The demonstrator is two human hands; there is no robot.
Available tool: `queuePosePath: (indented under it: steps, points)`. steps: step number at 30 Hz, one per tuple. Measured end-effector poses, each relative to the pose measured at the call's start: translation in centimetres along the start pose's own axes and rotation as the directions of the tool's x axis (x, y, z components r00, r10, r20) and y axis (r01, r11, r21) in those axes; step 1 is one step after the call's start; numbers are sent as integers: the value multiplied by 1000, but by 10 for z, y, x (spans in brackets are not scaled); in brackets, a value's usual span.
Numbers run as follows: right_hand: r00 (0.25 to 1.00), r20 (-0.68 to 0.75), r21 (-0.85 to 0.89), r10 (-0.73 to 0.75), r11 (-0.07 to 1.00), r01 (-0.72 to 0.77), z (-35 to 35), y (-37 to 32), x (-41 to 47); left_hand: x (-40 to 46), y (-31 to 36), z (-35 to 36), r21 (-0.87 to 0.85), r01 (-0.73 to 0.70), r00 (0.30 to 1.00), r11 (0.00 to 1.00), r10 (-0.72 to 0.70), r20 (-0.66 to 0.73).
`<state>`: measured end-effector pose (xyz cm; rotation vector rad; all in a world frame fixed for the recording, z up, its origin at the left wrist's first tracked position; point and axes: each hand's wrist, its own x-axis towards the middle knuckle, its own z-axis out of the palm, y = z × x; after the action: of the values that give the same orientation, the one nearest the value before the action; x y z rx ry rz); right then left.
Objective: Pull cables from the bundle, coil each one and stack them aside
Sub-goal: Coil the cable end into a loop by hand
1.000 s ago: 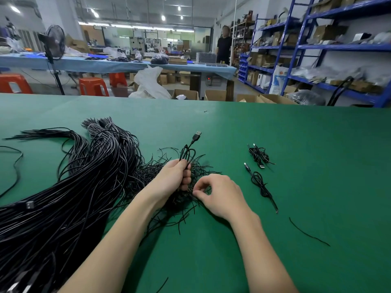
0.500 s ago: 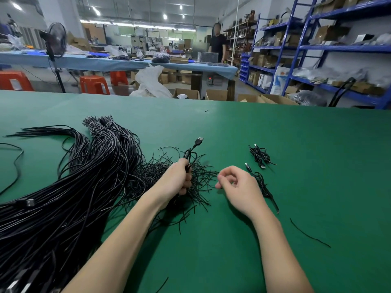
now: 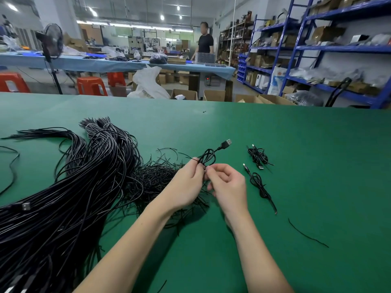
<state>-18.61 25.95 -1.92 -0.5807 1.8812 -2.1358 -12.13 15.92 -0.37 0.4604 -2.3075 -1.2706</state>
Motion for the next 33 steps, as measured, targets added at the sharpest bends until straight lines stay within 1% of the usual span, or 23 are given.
queuePosePath:
  steps: [4, 7, 10, 13, 18, 20, 22, 24, 27, 28, 30, 33]
  points:
    - [995, 22, 93, 101, 990, -103, -1, -2, 1, -3, 6, 1, 32, -4, 1000, 999, 4, 11]
    - [987, 48, 142, 153, 977, -158, -2, -4, 0, -5, 6, 4, 10, 1, 1000, 1000, -1, 3]
    - [987, 39, 132, 153, 979, -157, -2, -4, 0, -8, 6, 6, -29, -25, 999, 999, 23, -37]
    - [987, 62, 141, 149, 978, -156, 0, -5, -2, -8, 5, 9, -38, -36, 995, 999, 32, -98]
    - [973, 139, 172, 182, 964, -205, 1, -5, -3, -6, 3, 11, -92, 24, 983, 995, -40, -182]
    - [957, 200, 199, 211, 947, -251, -2, -5, -2, -4, 4, 9, -137, 56, 981, 989, -80, -176]
    - [946, 247, 221, 210, 938, -266, -5, -6, -2, -2, 5, 8, -212, 66, 985, 975, -97, -141]
    - [961, 230, 168, 152, 967, -193, -8, -5, -1, -2, 5, 6, -222, 50, 989, 974, -80, -127]
    - [980, 196, 12, -14, 1000, 12, -15, -5, 1, 0, 3, 1, -210, 57, 994, 976, -75, -79]
    - [978, 203, -21, -51, 998, 56, -18, -5, 1, 1, 2, 0, -233, 88, 995, 968, -99, -35]
    - [968, 232, -80, -100, 989, 121, -26, -6, 3, 3, 3, -4, -300, 191, 980, 935, -168, 103]
    - [941, 296, -165, -163, 962, 218, -36, -8, 3, 3, 5, -12, -372, 330, 927, 868, -223, 302]
